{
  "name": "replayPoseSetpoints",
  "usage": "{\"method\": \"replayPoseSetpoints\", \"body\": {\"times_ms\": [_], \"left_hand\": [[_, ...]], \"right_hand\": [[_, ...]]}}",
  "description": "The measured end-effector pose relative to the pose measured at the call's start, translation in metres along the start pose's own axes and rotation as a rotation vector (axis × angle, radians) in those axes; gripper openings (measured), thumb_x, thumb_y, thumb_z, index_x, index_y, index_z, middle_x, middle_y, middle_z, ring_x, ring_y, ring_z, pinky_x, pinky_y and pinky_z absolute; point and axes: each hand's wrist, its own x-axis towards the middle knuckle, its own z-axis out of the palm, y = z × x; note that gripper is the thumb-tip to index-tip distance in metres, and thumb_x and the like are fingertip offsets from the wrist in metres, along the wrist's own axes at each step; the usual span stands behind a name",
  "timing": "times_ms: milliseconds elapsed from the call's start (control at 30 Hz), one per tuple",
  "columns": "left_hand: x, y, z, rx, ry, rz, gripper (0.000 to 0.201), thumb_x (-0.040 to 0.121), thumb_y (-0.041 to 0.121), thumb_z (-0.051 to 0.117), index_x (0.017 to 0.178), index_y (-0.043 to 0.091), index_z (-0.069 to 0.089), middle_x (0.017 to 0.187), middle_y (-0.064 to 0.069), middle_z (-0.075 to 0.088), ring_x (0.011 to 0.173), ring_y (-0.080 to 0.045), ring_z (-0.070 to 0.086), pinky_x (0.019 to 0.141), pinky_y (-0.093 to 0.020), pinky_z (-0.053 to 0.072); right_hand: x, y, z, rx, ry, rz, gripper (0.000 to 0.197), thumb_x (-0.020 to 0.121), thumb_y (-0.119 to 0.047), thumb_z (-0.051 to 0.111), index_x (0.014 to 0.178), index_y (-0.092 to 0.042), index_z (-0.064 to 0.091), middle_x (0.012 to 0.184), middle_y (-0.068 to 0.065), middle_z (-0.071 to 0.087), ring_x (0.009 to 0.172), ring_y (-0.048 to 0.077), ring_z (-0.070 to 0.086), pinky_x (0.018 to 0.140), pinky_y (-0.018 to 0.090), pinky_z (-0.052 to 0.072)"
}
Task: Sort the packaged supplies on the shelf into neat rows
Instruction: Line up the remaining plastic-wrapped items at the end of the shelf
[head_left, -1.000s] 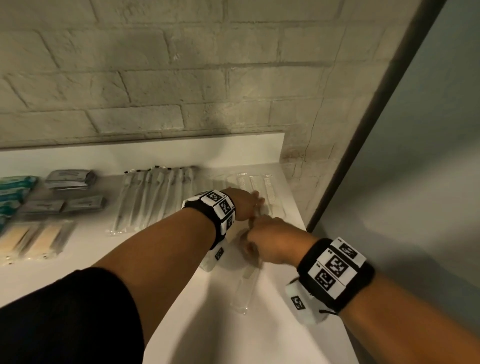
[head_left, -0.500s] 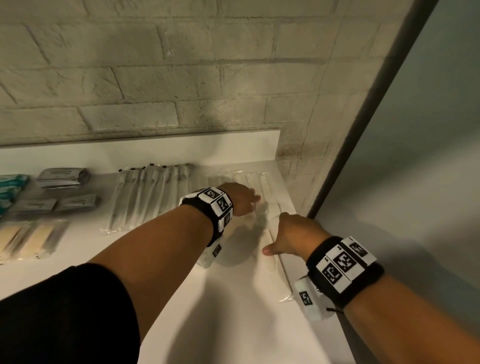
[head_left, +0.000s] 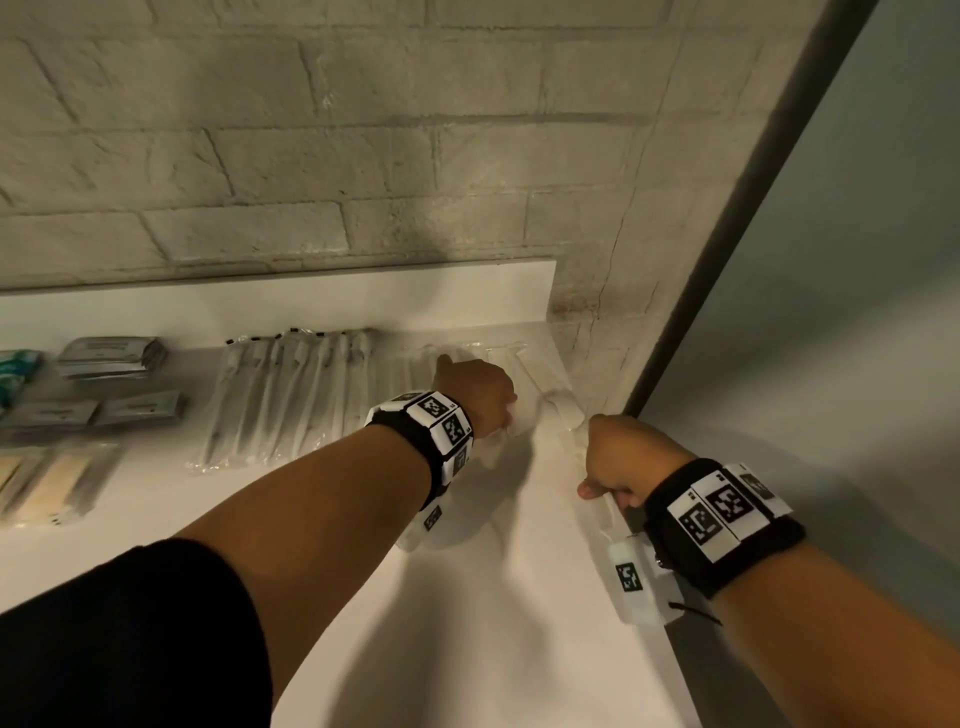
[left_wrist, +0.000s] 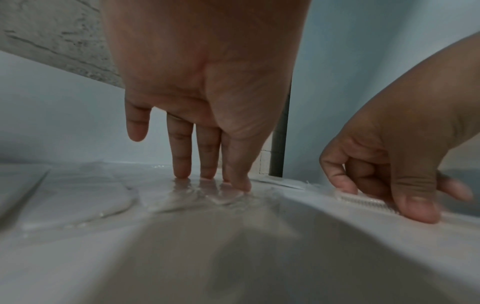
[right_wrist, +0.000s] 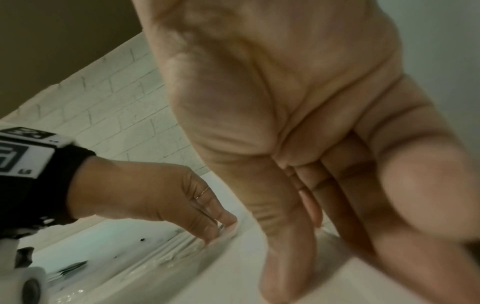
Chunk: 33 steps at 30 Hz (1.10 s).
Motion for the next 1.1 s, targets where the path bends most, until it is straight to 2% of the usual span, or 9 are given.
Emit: {"method": "replayPoseSetpoints", "body": {"times_ms": [100, 233, 300, 367, 467, 633, 867, 1000, 1100], "left_hand": [[0.001, -0.001, 0.004, -0.035, 0.001, -0.011, 0.036, 0.089, 0.042, 0.053, 0.123, 0.032, 0.062, 0.133, 0.010, 0.057, 0.126, -0.016, 0.048, 0.105, -0.044, 0.027], [0.001, -0.002, 0.005, -0.053, 0.008, -0.012, 0.036, 0.089, 0.041, 0.053, 0.124, 0.034, 0.061, 0.135, 0.012, 0.055, 0.126, -0.015, 0.048, 0.104, -0.042, 0.028], [0.001, -0.002, 0.006, -0.046, 0.014, -0.002, 0.037, 0.089, 0.040, 0.052, 0.124, 0.035, 0.061, 0.135, 0.012, 0.056, 0.126, -0.015, 0.048, 0.105, -0.043, 0.028], [0.001, -0.003, 0.006, -0.044, 0.013, -0.003, 0.036, 0.090, 0.039, 0.050, 0.125, 0.034, 0.060, 0.134, 0.011, 0.056, 0.126, -0.016, 0.048, 0.105, -0.043, 0.028], [0.000, -0.003, 0.005, -0.038, 0.003, 0.000, 0.038, 0.091, 0.033, 0.047, 0.128, 0.033, 0.058, 0.136, 0.011, 0.054, 0.129, -0.017, 0.045, 0.107, -0.045, 0.026], [-0.004, -0.005, 0.005, -0.021, -0.006, 0.000, 0.034, 0.093, 0.034, 0.043, 0.122, 0.030, 0.061, 0.126, 0.008, 0.060, 0.120, -0.019, 0.051, 0.104, -0.047, 0.028], [-0.006, -0.012, 0.013, -0.066, 0.036, -0.019, 0.029, 0.090, 0.036, 0.044, 0.104, 0.027, 0.068, 0.111, 0.007, 0.065, 0.111, -0.019, 0.055, 0.102, -0.050, 0.026], [-0.002, -0.011, 0.017, -0.135, 0.107, -0.015, 0.033, 0.088, 0.033, 0.053, 0.118, 0.033, 0.065, 0.131, 0.007, 0.057, 0.125, -0.017, 0.049, 0.108, -0.046, 0.020], [0.000, -0.001, 0.014, -0.155, 0.211, 0.005, 0.036, 0.090, 0.039, 0.051, 0.125, 0.033, 0.060, 0.134, 0.006, 0.056, 0.124, -0.018, 0.050, 0.106, -0.038, 0.022]], "right_hand": [[0.003, -0.002, -0.001, -0.056, 0.030, -0.007, 0.059, 0.080, -0.019, 0.076, 0.127, -0.006, 0.042, 0.107, 0.011, 0.063, 0.068, 0.018, 0.054, 0.055, 0.027, 0.042], [0.001, 0.004, -0.013, -0.004, -0.071, -0.076, 0.036, 0.083, -0.014, 0.072, 0.114, -0.004, 0.056, 0.088, 0.013, 0.070, 0.064, 0.021, 0.061, 0.061, 0.031, 0.052], [-0.001, 0.005, -0.029, 0.028, -0.077, -0.165, 0.022, 0.089, -0.020, 0.065, 0.105, -0.004, 0.063, 0.091, 0.014, 0.071, 0.071, 0.025, 0.065, 0.067, 0.032, 0.053], [0.006, 0.001, -0.047, 0.032, 0.086, -0.224, 0.025, 0.095, -0.027, 0.055, 0.103, -0.005, 0.064, 0.099, 0.012, 0.068, 0.081, 0.025, 0.063, 0.069, 0.032, 0.047], [0.029, -0.008, -0.057, 0.156, 0.286, -0.225, 0.031, 0.099, -0.027, 0.042, 0.104, -0.004, 0.062, 0.105, 0.014, 0.064, 0.083, 0.023, 0.053, 0.071, 0.029, 0.038], [0.053, -0.026, -0.044, 0.134, 0.227, -0.222, 0.050, 0.102, -0.036, 0.030, 0.105, 0.001, 0.064, 0.108, 0.020, 0.065, 0.100, 0.033, 0.060, 0.075, 0.028, 0.038], [0.065, -0.040, -0.041, 0.170, 0.225, -0.196, 0.051, 0.102, -0.034, 0.033, 0.108, 0.004, 0.065, 0.111, 0.022, 0.065, 0.103, 0.035, 0.061, 0.081, 0.030, 0.043], [0.075, -0.023, -0.058, 0.320, 0.302, -0.092, 0.045, 0.099, -0.035, 0.044, 0.110, 0.003, 0.066, 0.107, 0.018, 0.069, 0.098, 0.031, 0.065, 0.086, 0.033, 0.049], [0.083, -0.012, -0.058, 0.455, 0.294, -0.095, 0.037, 0.096, -0.027, 0.054, 0.114, 0.003, 0.065, 0.104, 0.020, 0.070, 0.091, 0.032, 0.069, 0.087, 0.038, 0.055]]}}
